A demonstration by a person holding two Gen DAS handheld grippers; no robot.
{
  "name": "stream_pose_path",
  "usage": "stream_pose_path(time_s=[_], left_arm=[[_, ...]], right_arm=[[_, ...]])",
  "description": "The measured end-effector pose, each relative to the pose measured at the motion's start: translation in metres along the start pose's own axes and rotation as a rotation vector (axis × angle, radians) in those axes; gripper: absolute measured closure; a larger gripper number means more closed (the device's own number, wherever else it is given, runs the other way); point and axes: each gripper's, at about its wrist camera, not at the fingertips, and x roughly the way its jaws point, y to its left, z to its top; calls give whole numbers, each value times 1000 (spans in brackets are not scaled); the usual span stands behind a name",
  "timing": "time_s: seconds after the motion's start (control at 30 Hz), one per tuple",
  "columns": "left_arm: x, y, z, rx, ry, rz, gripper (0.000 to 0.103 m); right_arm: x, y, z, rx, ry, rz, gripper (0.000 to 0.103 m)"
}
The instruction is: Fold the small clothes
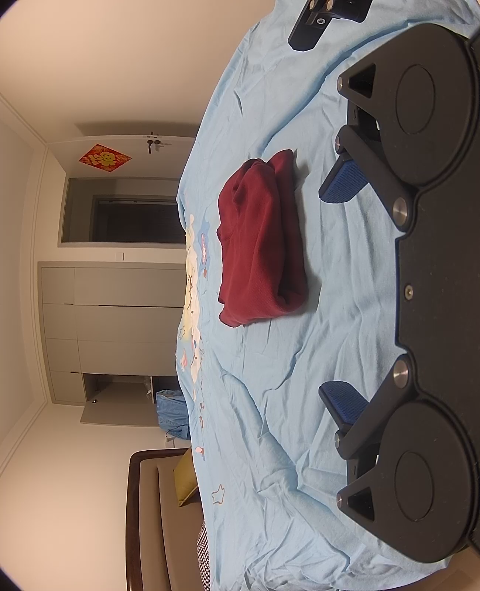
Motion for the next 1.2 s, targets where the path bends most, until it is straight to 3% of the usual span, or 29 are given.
stream_pose_path(time_s=[0.7, 0.83, 1.2], left_arm=[[0, 1, 0, -3, 1, -3, 1], [-5, -2, 2, 6, -24, 29, 1], [-8, -8, 1, 32, -39, 0, 1]], right_arm=[[-1, 0, 1, -1, 1, 0, 0], [-1, 0, 1, -1, 1, -1, 0], [0, -1, 0, -3, 5, 0, 0]])
